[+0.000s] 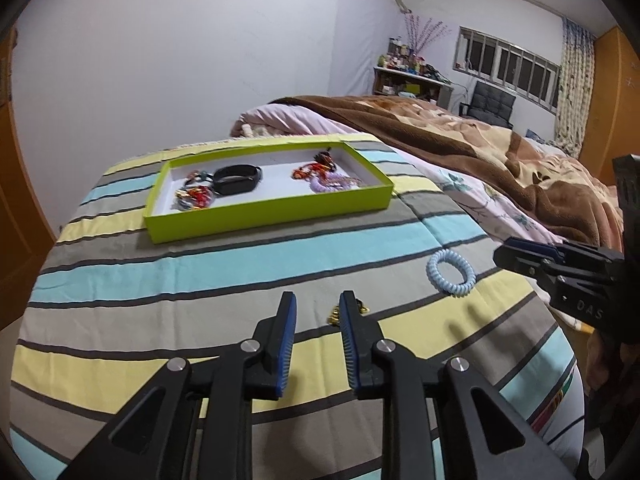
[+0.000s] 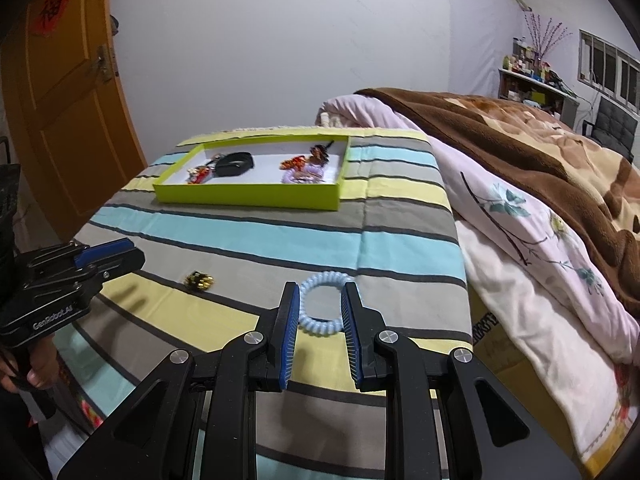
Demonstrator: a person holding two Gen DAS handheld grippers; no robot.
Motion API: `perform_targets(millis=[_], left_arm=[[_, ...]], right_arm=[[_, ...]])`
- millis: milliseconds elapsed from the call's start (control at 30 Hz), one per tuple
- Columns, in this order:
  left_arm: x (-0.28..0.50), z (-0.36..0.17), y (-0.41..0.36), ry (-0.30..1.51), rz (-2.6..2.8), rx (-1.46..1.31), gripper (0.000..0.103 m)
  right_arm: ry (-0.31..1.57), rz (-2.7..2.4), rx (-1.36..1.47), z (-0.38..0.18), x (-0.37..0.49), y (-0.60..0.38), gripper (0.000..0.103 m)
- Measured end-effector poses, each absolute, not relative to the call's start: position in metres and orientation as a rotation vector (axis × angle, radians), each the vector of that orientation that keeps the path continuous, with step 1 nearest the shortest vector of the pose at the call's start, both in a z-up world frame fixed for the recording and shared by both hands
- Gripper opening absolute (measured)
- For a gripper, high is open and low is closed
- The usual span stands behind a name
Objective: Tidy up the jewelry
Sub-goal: 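Close the left tool on the gold brooch while the right tool grasps the blue coil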
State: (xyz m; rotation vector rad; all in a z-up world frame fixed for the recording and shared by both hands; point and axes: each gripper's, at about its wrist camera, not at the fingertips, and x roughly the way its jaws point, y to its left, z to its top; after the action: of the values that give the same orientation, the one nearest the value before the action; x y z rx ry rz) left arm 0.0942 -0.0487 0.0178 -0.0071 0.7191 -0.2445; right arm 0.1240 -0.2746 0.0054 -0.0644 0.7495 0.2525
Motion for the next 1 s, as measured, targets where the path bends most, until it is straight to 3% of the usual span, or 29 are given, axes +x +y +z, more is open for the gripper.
perform_targets(millis=[1000], left_arm=[[0.128,-0.015,-0.085,0.839,-0.243,0.093,0.024]], right_arm=[[0.888,0.211,-0.179,-0.036,0.167,-0.266,0.022]])
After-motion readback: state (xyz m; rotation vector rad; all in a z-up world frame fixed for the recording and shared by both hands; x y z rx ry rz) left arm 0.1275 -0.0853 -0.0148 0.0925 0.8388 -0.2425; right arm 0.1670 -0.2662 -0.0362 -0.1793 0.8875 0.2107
